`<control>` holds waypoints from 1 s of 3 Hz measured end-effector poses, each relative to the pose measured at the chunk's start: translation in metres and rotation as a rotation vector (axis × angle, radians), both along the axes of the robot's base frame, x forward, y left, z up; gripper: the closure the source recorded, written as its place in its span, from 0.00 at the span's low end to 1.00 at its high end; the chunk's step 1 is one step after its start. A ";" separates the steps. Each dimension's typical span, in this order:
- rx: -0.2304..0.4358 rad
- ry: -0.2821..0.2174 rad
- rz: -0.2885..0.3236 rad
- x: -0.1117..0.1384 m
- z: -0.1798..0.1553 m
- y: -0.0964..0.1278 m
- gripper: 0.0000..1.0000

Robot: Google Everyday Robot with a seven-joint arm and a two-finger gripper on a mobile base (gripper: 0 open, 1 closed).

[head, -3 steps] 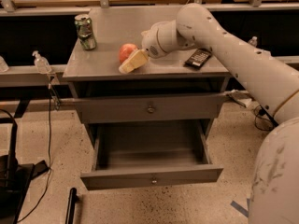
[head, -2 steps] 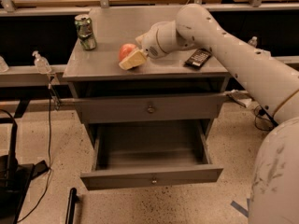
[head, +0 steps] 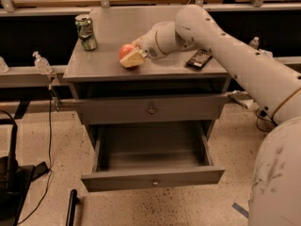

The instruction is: Place apple into middle drawer

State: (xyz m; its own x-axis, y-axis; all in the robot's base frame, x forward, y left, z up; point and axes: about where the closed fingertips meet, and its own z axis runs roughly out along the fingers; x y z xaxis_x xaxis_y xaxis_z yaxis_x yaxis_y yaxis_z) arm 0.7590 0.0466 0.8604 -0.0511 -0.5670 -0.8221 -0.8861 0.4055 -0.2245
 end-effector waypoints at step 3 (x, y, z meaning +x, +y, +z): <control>0.074 -0.170 0.233 -0.078 0.126 0.014 1.00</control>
Offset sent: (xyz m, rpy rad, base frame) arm -0.0768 0.0360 0.1618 0.0872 -0.2222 0.3663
